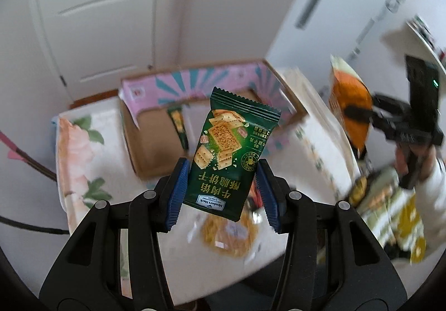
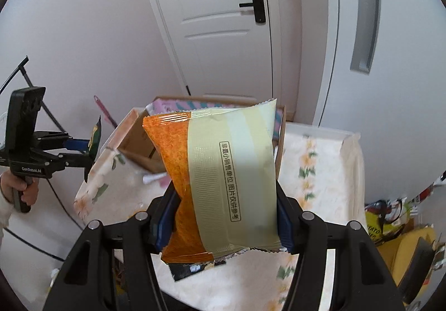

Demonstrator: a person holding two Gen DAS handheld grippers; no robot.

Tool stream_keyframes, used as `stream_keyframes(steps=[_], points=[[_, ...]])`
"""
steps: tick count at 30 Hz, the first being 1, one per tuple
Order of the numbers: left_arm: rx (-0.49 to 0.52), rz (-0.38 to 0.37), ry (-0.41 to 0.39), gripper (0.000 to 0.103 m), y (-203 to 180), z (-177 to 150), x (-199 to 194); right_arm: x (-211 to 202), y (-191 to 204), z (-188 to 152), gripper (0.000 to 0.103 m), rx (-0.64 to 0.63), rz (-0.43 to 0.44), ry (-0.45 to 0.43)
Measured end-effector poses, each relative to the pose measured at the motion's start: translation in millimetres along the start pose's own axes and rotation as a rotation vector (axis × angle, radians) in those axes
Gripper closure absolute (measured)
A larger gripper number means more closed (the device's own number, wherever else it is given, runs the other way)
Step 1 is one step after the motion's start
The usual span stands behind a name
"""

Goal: Organize snacks
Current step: 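Carry the green packet and orange-and-cream pouch over the cardboard box with both tools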

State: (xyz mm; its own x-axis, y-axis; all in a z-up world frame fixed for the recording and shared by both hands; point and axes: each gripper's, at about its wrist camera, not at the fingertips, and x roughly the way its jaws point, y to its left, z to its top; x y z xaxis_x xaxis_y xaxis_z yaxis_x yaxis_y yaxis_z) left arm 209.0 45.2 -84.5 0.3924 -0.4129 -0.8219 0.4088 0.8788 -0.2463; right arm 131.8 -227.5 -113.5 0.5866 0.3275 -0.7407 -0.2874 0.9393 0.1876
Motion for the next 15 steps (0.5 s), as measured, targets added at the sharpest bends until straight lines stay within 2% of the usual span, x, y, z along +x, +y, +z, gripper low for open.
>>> stream_keyframes(steps=[2,3,8,15], points=[[-0.051,0.0,-0.018,0.057,1.8,11.4,5.3,5.9,0.7,10.4,0.047,0.0,0.002,-0.004],[-0.08,0.024,-0.024,0.057,3.1,18.4,10.0,9.1,1.6,14.8,0.047,-0.001,0.0,-0.005],[-0.15,0.069,-0.024,0.057,14.0,42.9,34.8,31.4,6.9,38.3,0.047,0.01,-0.004,-0.001],[-0.203,0.092,0.032,0.057,40.2,67.4,83.4,72.0,6.1,59.4,0.047,0.061,-0.025,0.027]])
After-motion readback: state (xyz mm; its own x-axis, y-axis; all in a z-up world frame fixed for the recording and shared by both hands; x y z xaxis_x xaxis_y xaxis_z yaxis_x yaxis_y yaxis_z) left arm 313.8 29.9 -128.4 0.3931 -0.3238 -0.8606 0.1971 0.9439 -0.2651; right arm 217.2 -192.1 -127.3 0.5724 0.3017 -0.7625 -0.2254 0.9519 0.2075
